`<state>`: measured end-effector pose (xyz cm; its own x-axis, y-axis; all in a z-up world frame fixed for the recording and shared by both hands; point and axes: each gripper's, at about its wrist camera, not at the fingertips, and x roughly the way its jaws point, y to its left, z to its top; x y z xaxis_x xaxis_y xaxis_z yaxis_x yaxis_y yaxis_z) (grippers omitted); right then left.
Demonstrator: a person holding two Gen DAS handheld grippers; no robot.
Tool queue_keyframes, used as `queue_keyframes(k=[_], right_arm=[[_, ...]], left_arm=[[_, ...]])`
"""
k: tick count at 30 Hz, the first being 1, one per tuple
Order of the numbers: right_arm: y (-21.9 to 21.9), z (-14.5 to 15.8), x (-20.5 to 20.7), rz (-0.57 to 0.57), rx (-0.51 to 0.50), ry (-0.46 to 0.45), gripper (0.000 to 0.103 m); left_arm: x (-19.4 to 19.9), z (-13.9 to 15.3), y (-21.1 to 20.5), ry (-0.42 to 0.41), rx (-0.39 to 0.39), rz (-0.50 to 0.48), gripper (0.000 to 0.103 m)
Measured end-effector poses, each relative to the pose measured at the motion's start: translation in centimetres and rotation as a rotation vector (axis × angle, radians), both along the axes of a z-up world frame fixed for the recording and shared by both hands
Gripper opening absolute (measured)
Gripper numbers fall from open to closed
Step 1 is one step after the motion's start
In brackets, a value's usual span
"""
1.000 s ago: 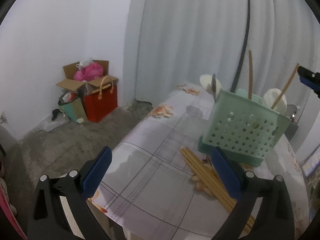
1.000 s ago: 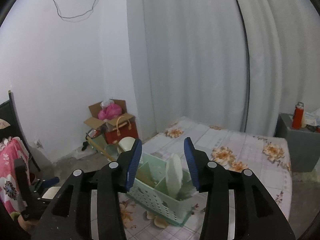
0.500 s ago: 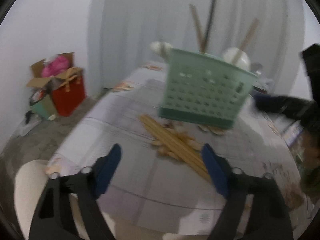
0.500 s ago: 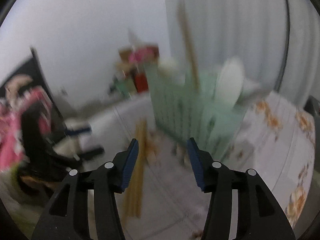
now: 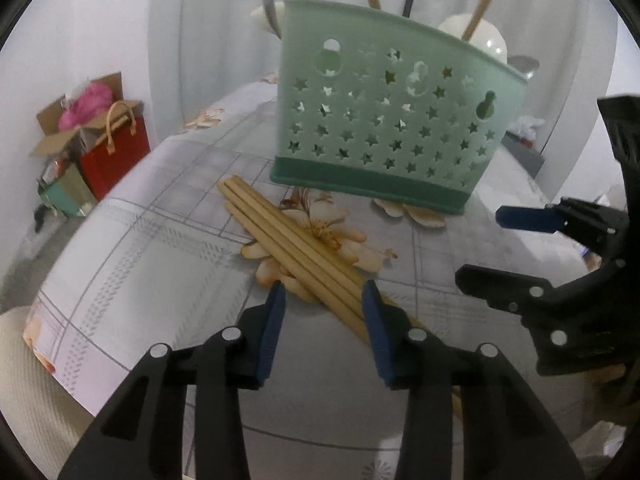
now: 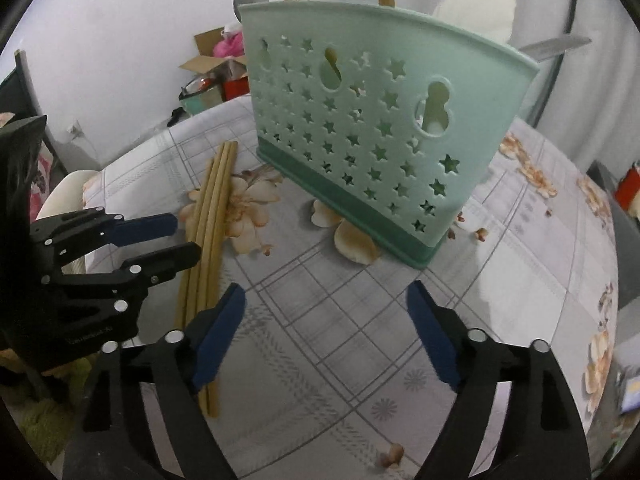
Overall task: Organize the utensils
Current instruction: 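Move both open tools back down to the chopsticks on the table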
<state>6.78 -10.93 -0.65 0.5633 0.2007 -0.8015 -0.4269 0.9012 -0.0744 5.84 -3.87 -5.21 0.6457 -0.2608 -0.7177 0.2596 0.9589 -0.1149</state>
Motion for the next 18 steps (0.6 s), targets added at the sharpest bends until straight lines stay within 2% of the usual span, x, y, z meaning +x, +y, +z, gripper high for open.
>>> queue_keyframes(k=[5,8,9,11,12,14,18], right_arm=[[-0.7,-0.7,0.3,-0.029,0.014,0.039,0.094],[-0.8,-1.1,0.3,-0.059,-0.009,0.042,0.095],[-0.7,-1.4,0.4,-0.071,-0.029,0.054,0.095],[-0.7,-2.1,0.4,-0.093,-0.063,0.086,0.095],[-1.0,-2.2,0.5,-0.103,-0.046,0.091,0.095],[-1.3,-2.2,0.7,-0.117,-0.018,0.107,0.095],[-2.3,-2.0,0.4,-0.107,-0.011,0.079,0.095]], left_arm=[[-0.3,0.0,-0.5,-0.024,0.063,0.000,0.038],[-0.6,0.0,-0.3,-0.028,0.089,0.011,0.037],[-0.5,-0.2,0.0,-0.014,0.089,0.018,0.032],[-0.6,-0.3,0.3,-0.019,0.107,0.029,0.028],[-0.6,-0.2,0.5,-0.021,0.106,0.030,0.027],[-0.4,-0.2,1.1,-0.012,0.074,0.040,0.023],[0.1,-0.3,2.8,0.017,-0.026,0.070,0.015]])
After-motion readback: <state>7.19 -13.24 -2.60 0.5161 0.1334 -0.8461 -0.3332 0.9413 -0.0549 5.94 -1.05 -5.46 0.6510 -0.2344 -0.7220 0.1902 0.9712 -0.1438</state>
